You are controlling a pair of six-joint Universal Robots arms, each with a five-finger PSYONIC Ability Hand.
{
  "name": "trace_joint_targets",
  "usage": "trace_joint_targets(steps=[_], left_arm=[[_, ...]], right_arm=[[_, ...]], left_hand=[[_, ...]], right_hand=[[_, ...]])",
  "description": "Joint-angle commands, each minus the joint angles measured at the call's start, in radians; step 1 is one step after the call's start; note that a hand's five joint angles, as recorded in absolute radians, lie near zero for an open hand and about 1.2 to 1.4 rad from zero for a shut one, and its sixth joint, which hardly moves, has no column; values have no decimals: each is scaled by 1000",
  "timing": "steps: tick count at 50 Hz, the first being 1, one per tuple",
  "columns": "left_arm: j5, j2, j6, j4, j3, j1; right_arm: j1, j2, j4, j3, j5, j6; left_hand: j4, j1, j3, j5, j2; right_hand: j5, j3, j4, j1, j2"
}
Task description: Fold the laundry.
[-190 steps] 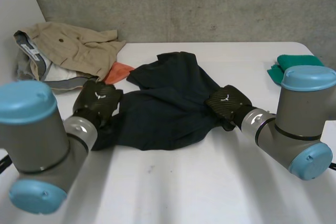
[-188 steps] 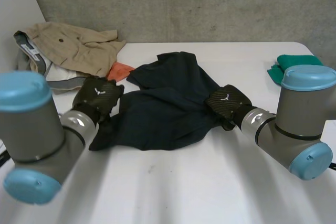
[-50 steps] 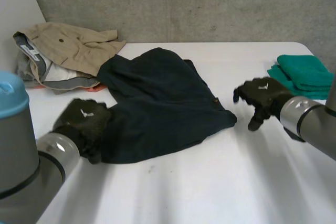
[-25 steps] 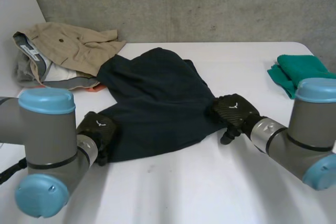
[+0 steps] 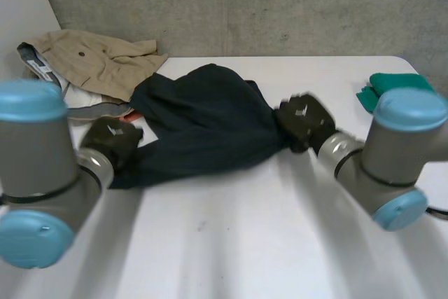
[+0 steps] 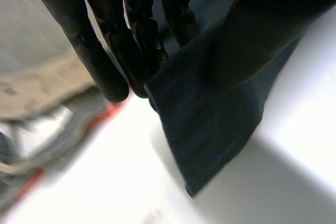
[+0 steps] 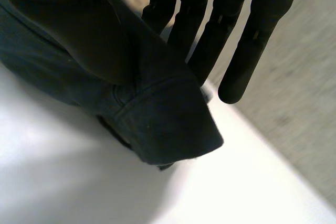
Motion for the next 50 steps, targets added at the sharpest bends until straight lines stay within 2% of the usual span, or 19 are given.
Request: trace_joint_targets(steps=[1,7,10,13,17,22,25,28,29,32,33,36,39,43,50], left_arm=[[3,317,-74,-156,114,1],[54,496,-156,-320,304,19],[74,484,-173,-365,363,30],[78,422,-179,-391,418,48],[83,277,-176,-391,470,87],[69,100,-168,-374,547,82],[68,17,-174,-325,644,74],[62,-3,-188,-192,754,74],[54,3,-197,-112,795,76],[42,31,-216,23,837,75],[33,57,-222,98,851,68],[19,98,-225,170,851,53],[0,132,-220,154,820,29],[-6,155,-213,89,721,7],[-14,195,-216,-10,413,-19]], right_arm=[[-34,-234,142,-135,-3,27],[-76,-308,300,-359,-24,127],[-83,-305,351,-434,-41,151],[-82,-270,400,-516,-47,156],[-71,-149,431,-596,-26,133],[-56,-44,428,-639,8,93],[-36,43,356,-735,71,41],[-8,91,235,-850,150,24],[-4,100,149,-902,192,33],[-3,96,25,-950,227,62],[-7,86,-62,-962,236,94],[-10,60,-169,-961,224,151],[-20,45,-200,-958,188,199],[-34,28,-94,-921,112,211],[-42,-13,136,-736,-47,207]], left_hand=[[199,235,208,228,204],[199,235,208,228,204],[199,235,208,228,204],[199,235,208,228,204],[199,235,208,228,204],[199,235,208,228,204],[199,235,208,228,204],[199,235,208,228,204],[199,235,208,228,204],[199,235,208,228,204],[199,235,208,228,204],[199,235,208,228,204],[199,235,208,228,204],[199,235,208,228,204],[199,235,208,228,204]], right_hand=[[221,240,202,272,218],[221,240,202,272,218],[221,240,202,272,218],[221,240,202,272,218],[221,240,202,272,218],[221,240,202,272,218],[221,240,202,272,218],[221,240,202,272,218],[221,240,202,272,218],[221,240,202,272,218],[221,240,202,272,218],[221,240,202,272,218],[221,240,202,272,218],[221,240,202,272,218],[221,240,202,272,218]])
